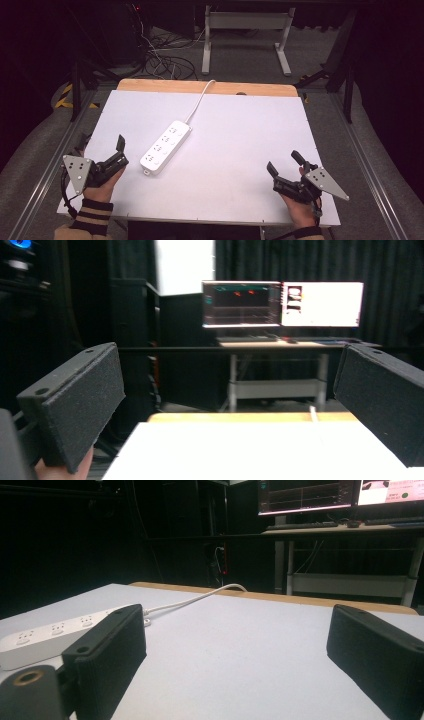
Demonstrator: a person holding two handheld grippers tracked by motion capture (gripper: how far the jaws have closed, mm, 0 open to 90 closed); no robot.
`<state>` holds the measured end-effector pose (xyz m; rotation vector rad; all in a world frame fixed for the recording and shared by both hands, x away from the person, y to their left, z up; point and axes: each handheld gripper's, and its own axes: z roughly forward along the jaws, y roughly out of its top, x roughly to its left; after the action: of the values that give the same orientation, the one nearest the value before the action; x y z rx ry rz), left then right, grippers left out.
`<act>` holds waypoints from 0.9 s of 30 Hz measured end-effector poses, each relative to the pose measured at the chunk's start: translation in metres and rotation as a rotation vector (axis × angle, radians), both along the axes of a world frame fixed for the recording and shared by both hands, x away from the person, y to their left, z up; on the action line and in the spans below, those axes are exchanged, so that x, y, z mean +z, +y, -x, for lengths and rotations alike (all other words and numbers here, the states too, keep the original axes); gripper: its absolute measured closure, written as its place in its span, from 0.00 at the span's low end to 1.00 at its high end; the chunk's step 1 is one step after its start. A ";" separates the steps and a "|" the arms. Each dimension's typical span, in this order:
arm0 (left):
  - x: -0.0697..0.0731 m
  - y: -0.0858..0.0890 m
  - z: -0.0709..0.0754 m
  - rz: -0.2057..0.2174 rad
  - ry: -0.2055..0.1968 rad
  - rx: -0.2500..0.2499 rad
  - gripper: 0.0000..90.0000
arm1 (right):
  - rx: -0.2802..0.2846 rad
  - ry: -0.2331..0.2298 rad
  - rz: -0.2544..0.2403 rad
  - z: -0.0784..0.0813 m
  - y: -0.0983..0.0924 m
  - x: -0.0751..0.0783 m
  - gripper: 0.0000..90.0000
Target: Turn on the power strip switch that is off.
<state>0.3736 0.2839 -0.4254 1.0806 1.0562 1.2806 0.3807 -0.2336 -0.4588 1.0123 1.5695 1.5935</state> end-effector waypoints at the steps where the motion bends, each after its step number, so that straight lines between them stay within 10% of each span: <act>1: -0.001 0.000 0.000 -0.004 -0.005 0.014 0.00 | 0.000 0.000 0.000 0.000 0.000 0.000 0.10; 27: -0.008 0.000 -0.004 -0.008 0.040 0.010 0.00 | 0.000 -0.008 -0.001 0.002 0.002 0.002 0.10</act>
<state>0.3773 0.2841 -0.4334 1.1116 1.0887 1.2768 0.3785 -0.2314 -0.4564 1.0056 1.5639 1.5959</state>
